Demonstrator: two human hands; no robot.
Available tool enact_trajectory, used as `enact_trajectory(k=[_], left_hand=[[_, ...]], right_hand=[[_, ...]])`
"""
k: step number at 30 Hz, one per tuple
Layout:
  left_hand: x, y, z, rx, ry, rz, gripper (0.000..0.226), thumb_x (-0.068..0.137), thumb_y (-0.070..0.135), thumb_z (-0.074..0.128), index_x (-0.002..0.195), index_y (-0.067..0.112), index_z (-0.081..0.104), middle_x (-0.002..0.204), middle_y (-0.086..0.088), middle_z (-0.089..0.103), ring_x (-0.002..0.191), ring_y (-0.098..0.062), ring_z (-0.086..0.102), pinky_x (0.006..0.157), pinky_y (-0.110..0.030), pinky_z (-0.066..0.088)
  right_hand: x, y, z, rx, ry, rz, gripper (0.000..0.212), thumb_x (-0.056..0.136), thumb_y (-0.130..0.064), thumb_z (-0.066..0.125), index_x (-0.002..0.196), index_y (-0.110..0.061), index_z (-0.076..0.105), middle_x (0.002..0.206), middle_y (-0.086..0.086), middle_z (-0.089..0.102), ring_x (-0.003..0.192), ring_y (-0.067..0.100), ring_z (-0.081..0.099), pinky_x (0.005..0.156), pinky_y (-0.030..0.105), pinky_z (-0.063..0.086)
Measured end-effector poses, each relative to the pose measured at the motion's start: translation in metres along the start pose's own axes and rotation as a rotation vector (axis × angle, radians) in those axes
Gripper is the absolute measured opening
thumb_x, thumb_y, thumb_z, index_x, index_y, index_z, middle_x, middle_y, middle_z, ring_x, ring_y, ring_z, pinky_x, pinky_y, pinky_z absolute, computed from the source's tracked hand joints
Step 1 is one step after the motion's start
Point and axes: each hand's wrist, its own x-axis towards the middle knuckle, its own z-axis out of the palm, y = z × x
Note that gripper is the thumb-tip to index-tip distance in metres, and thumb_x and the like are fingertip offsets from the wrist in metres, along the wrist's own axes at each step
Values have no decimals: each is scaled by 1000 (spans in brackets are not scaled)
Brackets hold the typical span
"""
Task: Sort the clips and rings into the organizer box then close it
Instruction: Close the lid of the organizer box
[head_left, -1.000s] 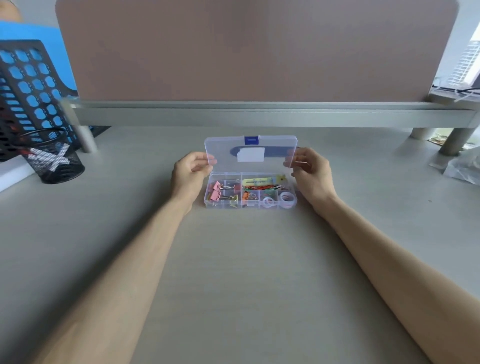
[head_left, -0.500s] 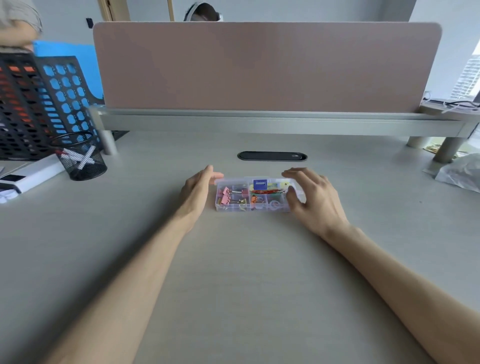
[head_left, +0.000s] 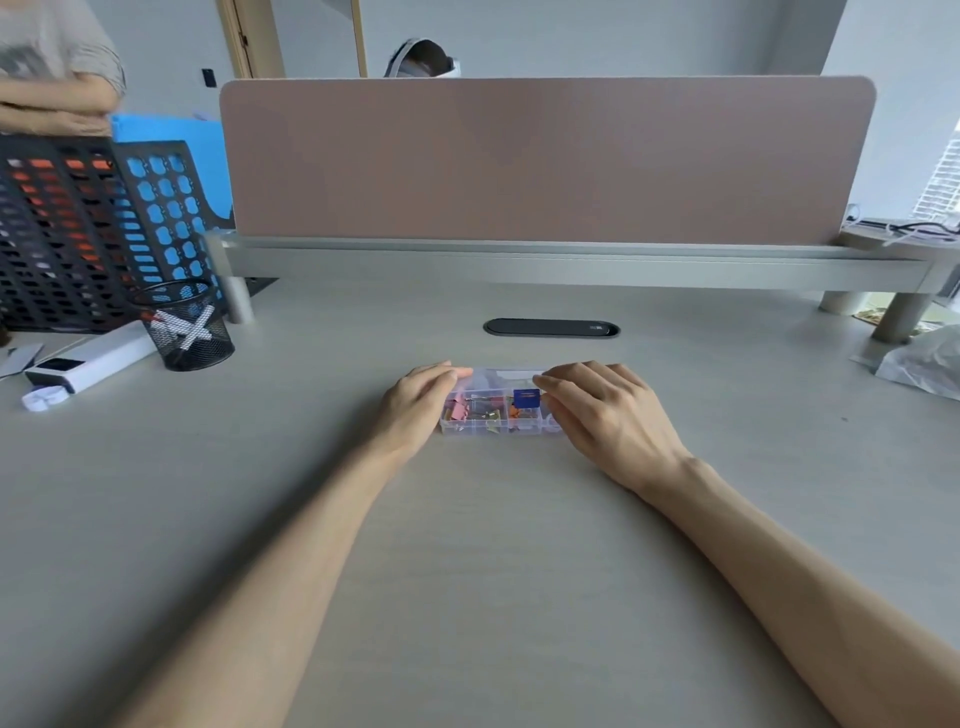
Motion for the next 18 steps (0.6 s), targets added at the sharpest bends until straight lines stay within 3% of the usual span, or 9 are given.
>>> enact_trajectory(k=[8, 13, 18], left_hand=[[1, -1, 2, 26, 22, 27, 32, 98, 17, 42, 112, 20, 70, 129, 5, 57, 118, 0, 46, 95, -14, 29], [1, -3, 1, 37, 24, 28, 32, 98, 18, 41, 113, 20, 70, 132, 5, 57, 119, -1, 46, 96, -15, 29], [3, -7, 2, 76, -5, 57, 35, 96, 9, 41, 110, 23, 70, 138, 4, 50, 126, -4, 43, 100, -17, 28]], right_hand=[[7, -7, 4, 70, -24, -26, 31, 78, -11, 59, 109, -14, 66, 107, -2, 68, 92, 20, 64, 74, 35, 50], [8, -7, 4, 66, -12, -56, 23, 92, -16, 52, 111, -13, 65, 107, -1, 68, 91, 21, 65, 75, 34, 50], [6, -15, -3, 167, -61, 4, 22, 87, -15, 53, 103, -13, 69, 100, -1, 70, 87, 22, 66, 73, 34, 51]])
